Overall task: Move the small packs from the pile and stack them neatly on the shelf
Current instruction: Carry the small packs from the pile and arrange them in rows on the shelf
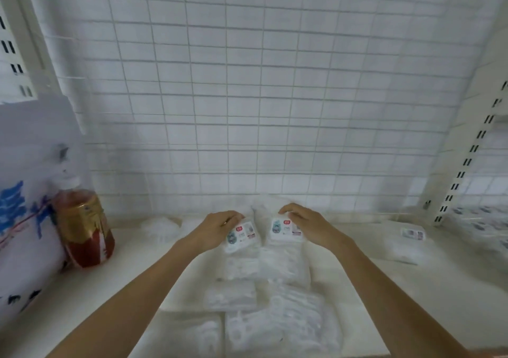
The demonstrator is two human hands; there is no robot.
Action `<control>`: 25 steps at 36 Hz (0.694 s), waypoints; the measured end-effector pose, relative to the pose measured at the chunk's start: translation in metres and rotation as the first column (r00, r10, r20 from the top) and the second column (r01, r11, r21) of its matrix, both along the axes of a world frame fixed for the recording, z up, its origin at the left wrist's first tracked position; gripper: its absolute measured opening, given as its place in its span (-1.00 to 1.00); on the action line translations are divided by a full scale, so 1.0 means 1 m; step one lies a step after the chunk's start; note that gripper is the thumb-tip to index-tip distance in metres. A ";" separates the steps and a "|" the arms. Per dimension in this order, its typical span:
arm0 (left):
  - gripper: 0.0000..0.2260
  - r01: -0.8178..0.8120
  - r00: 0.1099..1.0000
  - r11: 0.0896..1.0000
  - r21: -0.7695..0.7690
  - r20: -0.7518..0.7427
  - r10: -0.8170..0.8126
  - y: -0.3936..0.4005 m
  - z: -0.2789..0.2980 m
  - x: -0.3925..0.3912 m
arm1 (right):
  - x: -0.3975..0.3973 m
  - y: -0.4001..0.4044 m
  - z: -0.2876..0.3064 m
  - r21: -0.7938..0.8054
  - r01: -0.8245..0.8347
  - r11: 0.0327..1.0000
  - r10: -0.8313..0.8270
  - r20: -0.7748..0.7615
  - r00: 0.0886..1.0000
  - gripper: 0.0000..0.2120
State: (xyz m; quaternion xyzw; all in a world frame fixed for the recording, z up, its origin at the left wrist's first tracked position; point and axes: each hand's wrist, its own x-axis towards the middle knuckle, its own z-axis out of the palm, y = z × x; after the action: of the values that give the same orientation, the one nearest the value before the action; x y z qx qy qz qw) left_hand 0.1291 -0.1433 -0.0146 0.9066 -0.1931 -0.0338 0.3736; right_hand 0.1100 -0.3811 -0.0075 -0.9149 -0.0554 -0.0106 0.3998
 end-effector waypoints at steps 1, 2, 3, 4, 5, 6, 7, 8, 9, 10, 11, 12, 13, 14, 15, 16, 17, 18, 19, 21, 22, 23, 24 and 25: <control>-0.76 0.001 1.000 1.000 0.012 -0.020 -0.001 0.000 -0.001 -0.001 | 0.000 0.000 -0.003 0.001 0.014 1.000 -0.014 -0.032 0.999 -0.75; -0.75 0.013 0.999 1.000 0.024 -0.037 -0.012 0.002 -0.003 -0.001 | -0.001 0.000 -0.005 0.014 0.028 1.000 -0.027 -0.077 0.997 -0.75; -0.68 0.027 0.998 0.999 0.048 -0.055 -0.024 0.004 -0.004 -0.001 | -0.002 0.000 -0.007 0.005 0.037 0.999 -0.036 -0.122 0.992 -0.70; -0.52 0.043 0.997 0.996 0.072 -0.062 -0.039 0.007 -0.005 -0.001 | -0.004 0.000 -0.008 -0.033 0.037 0.999 -0.042 -0.165 0.985 -0.63; -0.36 0.060 0.995 0.993 0.102 -0.080 -0.052 0.010 -0.007 -0.001 | -0.005 -0.001 -0.008 -0.081 0.026 0.996 -0.041 -0.196 0.980 -0.56; -0.24 0.079 0.993 0.988 0.129 -0.094 -0.067 0.012 -0.009 -0.001 | -0.006 -0.001 -0.008 -0.111 0.016 0.994 -0.039 -0.210 0.977 -0.50; -0.17 0.093 0.991 0.983 0.159 -0.108 -0.077 0.014 -0.010 -0.002 | -0.007 0.000 -0.008 -0.126 0.015 0.992 -0.043 -0.219 0.975 -0.46; -0.11 0.098 0.991 0.977 0.191 -0.110 -0.078 0.014 -0.013 -0.002 | -0.008 0.000 -0.007 -0.130 0.015 0.991 -0.044 -0.222 0.974 -0.44; -0.08 0.098 0.991 0.972 0.215 -0.108 -0.076 0.015 -0.016 -0.002 | -0.008 0.001 -0.007 -0.122 0.019 0.992 -0.046 -0.222 0.974 -0.43; -0.06 0.096 0.992 0.971 0.220 -0.096 -0.076 0.015 -0.019 -0.003 | -0.009 0.002 -0.006 -0.104 0.024 0.994 -0.047 -0.221 0.974 -0.43; -0.05 0.084 0.994 0.973 0.214 -0.086 -0.067 0.014 -0.022 -0.002 | -0.009 0.003 -0.006 -0.080 0.032 0.996 -0.049 -0.221 0.974 -0.42; -0.06 0.072 0.995 0.979 0.191 -0.075 -0.059 0.013 -0.024 -0.003 | -0.009 0.003 -0.005 -0.058 0.039 0.998 -0.051 -0.225 0.973 -0.42; -0.09 0.057 0.996 0.984 0.171 -0.075 -0.045 0.012 -0.024 -0.004 | -0.009 0.003 -0.004 -0.043 0.048 0.998 -0.057 -0.227 0.972 -0.42; -0.12 0.043 0.997 0.987 0.157 -0.072 -0.032 0.011 -0.025 -0.005 | -0.009 0.003 -0.004 -0.047 0.059 0.997 -0.068 -0.229 0.971 -0.40; -0.17 0.030 0.997 0.988 0.154 -0.073 -0.019 0.010 -0.026 -0.006 | -0.008 0.004 -0.004 -0.063 0.067 0.996 -0.080 -0.233 0.969 -0.39; -0.22 0.018 0.998 0.987 0.157 -0.065 -0.007 0.008 -0.026 -0.006 | -0.008 0.005 -0.003 -0.095 0.074 0.993 -0.094 -0.237 0.967 -0.37; -0.26 0.004 0.999 0.986 0.167 -0.050 0.004 0.007 -0.027 -0.006 | -0.007 0.007 -0.003 -0.127 0.080 0.989 -0.110 -0.246 0.963 -0.35; -0.29 -0.007 0.999 0.983 0.186 -0.030 0.013 0.005 -0.028 -0.007 | -0.006 0.009 -0.003 -0.156 0.088 0.984 -0.125 -0.252 0.960 -0.33; -0.29 -0.016 1.000 0.978 0.209 -0.017 0.020 0.004 -0.028 -0.007 | -0.005 0.011 -0.003 -0.175 0.095 0.980 -0.138 -0.253 0.958 -0.31; -0.24 -0.030 1.000 0.972 0.233 0.010 0.029 0.002 -0.027 -0.006 | -0.005 0.016 -0.005 -0.202 0.098 0.974 -0.144 -0.228 0.963 -0.31; -0.24 -0.037 0.999 0.970 0.238 0.031 0.031 0.002 -0.026 -0.007 | -0.005 0.019 -0.005 -0.238 0.092 0.967 -0.141 -0.197 0.970 -0.31; -0.25 -0.044 0.998 0.969 0.241 0.049 0.033 0.002 -0.025 -0.008 | -0.007 0.021 -0.006 -0.282 0.089 0.955 -0.137 -0.156 0.978 -0.31; -0.24 -0.053 0.997 0.968 0.244 0.075 0.036 0.004 -0.025 -0.008 | -0.009 0.022 -0.006 -0.325 0.097 0.941 -0.139 -0.110 0.984 -0.31; -0.23 -0.059 0.994 0.969 0.242 0.099 0.036 0.005 -0.024 -0.009 | -0.013 0.022 -0.004 -0.360 0.113 0.926 -0.143 -0.057 0.988 -0.31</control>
State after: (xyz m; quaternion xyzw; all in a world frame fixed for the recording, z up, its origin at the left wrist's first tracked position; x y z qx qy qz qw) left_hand 0.1201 -0.1384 -0.0389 0.9507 -0.1829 -0.0058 0.2504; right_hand 0.0965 -0.3588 -0.0114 -0.9734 0.0200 0.0113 0.2281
